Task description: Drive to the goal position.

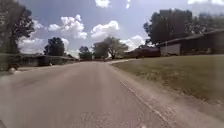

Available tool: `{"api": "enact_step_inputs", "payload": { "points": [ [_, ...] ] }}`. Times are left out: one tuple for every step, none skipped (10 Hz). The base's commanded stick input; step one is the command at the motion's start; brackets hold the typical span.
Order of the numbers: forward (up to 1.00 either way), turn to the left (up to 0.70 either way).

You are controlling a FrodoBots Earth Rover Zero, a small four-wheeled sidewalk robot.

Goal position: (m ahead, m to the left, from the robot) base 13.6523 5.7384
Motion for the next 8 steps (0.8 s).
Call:
{"api": "enact_step_inputs", "payload": {
  "points": [
    [0.7, 0.0],
    [0.7, 0.0],
    [0.7, 0.0],
    [0.7, 0.0],
    [0.7, 0.0],
    [0.7, 0.0],
    [0.7, 0.0],
    [0.7, 0.0]
  ]
}}
